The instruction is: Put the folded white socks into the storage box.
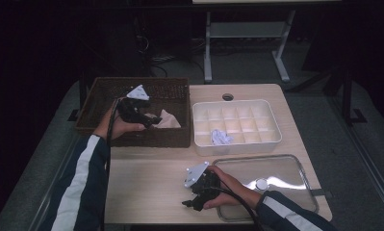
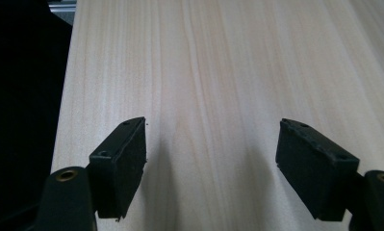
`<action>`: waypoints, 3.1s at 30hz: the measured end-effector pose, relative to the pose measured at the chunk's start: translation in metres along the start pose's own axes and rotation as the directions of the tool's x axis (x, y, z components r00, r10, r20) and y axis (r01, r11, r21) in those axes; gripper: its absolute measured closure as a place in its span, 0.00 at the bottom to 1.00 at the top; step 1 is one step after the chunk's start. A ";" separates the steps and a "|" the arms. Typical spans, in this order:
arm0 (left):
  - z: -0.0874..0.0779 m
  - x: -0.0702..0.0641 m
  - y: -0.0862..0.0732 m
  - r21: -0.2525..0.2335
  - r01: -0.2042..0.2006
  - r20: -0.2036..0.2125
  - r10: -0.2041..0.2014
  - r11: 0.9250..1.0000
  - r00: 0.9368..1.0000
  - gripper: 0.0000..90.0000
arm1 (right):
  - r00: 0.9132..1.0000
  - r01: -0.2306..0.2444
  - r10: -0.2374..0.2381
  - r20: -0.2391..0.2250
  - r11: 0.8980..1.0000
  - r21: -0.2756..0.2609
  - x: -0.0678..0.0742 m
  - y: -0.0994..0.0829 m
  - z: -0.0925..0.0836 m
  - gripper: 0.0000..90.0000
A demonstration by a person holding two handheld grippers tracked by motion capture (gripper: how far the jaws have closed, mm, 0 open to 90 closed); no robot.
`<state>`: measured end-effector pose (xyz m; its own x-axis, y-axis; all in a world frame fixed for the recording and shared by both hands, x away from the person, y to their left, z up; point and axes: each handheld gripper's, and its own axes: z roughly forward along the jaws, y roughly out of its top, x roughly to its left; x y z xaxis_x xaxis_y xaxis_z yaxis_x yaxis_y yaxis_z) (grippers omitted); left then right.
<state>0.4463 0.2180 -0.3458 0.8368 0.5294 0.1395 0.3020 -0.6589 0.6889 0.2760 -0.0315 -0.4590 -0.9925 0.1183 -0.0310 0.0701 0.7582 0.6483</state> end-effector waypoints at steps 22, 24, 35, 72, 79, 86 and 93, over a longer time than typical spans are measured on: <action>0.108 0.017 0.008 0.399 -0.034 0.077 0.004 0.916 0.997 0.25 | 1.000 0.005 -0.005 -0.027 1.000 0.018 0.000 -0.003 0.006 0.28; 0.116 0.017 0.004 0.443 -0.040 0.087 0.002 0.895 0.996 0.24 | 1.000 0.001 0.000 -0.028 1.000 0.019 0.000 -0.002 0.006 0.28; 0.122 0.013 0.005 0.485 -0.108 0.115 0.059 0.868 0.992 0.54 | 1.000 -0.002 0.003 -0.029 1.000 0.021 0.000 -0.003 0.006 0.28; 0.026 0.016 0.037 0.006 0.018 -0.150 -0.017 1.000 0.989 0.81 | 1.000 -0.028 0.027 -0.012 0.999 -0.018 -0.004 -0.003 0.001 0.29; -0.012 0.000 0.033 -0.095 0.037 -0.151 -0.051 0.995 0.987 0.81 | 1.000 -0.024 0.024 0.007 0.999 -0.047 -0.007 -0.001 -0.007 0.29; -0.057 -0.030 0.024 -0.212 0.021 -0.127 -0.048 0.977 0.991 0.82 | 0.999 -0.042 0.044 0.024 0.996 -0.073 -0.010 -0.001 -0.015 0.29; -0.083 -0.074 0.005 -0.250 -0.045 -0.093 0.023 0.967 0.995 0.82 | 0.995 -0.082 0.087 0.053 0.992 -0.092 -0.015 0.000 -0.023 0.29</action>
<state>0.3477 0.2198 -0.2939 0.7970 0.5621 0.2208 0.1400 -0.5277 0.8378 0.2885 -0.0487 -0.4410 -0.9759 0.2176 -0.0148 0.1415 0.6837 0.7159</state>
